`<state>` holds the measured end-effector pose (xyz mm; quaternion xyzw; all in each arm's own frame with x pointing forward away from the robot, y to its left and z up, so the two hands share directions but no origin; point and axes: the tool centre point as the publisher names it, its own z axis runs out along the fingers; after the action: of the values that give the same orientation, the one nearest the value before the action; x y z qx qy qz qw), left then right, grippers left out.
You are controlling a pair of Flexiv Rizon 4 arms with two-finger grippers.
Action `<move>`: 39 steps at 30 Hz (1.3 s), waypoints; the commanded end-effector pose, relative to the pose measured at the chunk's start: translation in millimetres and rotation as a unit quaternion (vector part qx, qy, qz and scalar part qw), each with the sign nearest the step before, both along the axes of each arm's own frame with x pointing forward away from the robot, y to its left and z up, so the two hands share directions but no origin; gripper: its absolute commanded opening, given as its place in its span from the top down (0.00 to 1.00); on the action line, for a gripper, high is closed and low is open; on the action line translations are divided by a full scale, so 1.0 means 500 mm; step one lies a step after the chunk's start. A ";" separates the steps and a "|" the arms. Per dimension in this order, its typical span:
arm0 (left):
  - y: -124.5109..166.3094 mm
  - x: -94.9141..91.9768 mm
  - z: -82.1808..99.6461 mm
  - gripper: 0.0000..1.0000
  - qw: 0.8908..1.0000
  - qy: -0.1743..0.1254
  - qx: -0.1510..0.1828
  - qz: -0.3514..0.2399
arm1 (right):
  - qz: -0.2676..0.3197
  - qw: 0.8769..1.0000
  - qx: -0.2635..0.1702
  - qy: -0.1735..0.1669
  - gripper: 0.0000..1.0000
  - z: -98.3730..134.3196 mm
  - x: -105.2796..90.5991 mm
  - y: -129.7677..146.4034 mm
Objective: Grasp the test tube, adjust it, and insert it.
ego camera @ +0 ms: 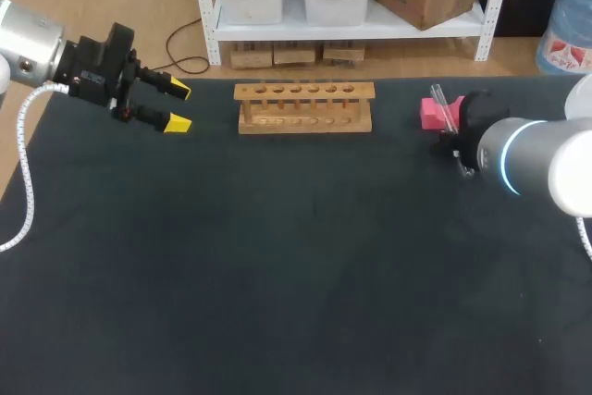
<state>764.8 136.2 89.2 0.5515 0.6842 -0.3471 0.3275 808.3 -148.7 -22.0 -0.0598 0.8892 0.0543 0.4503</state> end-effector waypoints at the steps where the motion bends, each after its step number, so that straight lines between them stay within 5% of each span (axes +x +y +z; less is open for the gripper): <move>1: 0.001 0.002 -0.002 0.00 1.000 0.000 0.000 -0.001 | -0.005 0.998 0.012 -0.069 1.00 -0.002 -0.013 -0.004; 22: 0.001 0.002 -0.002 0.00 1.000 0.000 0.000 -0.001 | -0.047 0.996 -0.009 -0.070 1.00 0.099 -0.052 0.024; 39: 0.001 0.002 -0.002 0.00 1.000 0.000 0.000 -0.001 | -0.022 0.998 0.009 -0.057 1.00 0.177 -0.057 0.184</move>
<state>764.8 136.2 89.2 0.5515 0.6842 -0.3471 0.3275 768.1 -68.2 70.2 -0.0380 0.8622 0.0432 0.5033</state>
